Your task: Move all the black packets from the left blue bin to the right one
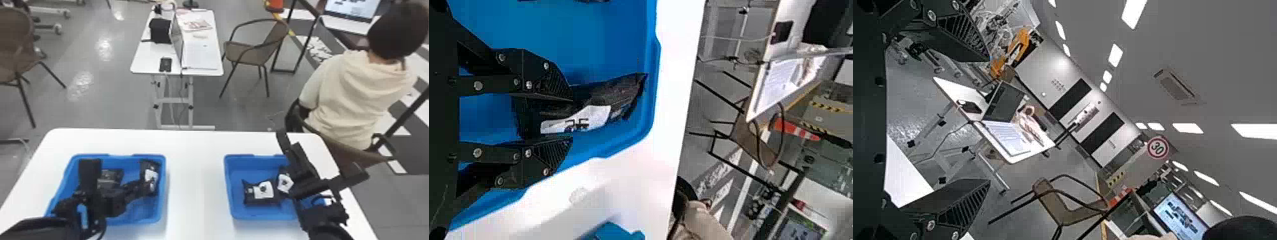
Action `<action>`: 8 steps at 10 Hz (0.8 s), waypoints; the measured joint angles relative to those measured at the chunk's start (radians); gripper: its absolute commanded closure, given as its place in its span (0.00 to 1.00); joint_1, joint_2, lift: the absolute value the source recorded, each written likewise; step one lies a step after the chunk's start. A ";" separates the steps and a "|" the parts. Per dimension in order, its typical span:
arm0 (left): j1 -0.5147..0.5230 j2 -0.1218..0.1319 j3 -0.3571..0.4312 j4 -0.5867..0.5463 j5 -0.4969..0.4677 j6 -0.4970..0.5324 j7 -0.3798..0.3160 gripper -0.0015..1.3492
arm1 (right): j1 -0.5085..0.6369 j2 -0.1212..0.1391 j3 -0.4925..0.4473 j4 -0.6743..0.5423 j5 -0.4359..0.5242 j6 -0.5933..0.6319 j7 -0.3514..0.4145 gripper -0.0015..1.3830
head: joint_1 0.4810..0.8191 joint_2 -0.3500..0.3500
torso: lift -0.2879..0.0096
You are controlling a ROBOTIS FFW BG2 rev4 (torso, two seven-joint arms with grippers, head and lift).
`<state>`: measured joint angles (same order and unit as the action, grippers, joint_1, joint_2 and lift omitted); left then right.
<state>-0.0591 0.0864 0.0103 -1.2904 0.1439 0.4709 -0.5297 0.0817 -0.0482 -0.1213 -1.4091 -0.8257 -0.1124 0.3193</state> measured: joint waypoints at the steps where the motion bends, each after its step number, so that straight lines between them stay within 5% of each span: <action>1: 0.038 -0.001 -0.004 -0.087 0.015 0.002 -0.025 0.62 | -0.001 -0.001 0.003 -0.005 0.002 0.021 0.013 0.12 | 0.63 0.29 | 0.97; 4: 0.072 -0.004 -0.025 -0.255 0.015 0.052 -0.062 0.58 | -0.019 -0.001 0.020 0.000 0.010 0.073 0.029 0.12 | 0.63 0.29 | 0.97; 8: 0.064 -0.081 0.110 -0.264 -0.246 0.203 0.006 0.03 | -0.026 -0.001 0.033 0.014 0.004 0.084 0.041 0.12 | 0.63 0.39 | 0.97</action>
<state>0.0053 0.0050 0.1201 -1.5544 -0.1022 0.6735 -0.5240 0.0555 -0.0492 -0.0885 -1.3946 -0.8216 -0.0286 0.3605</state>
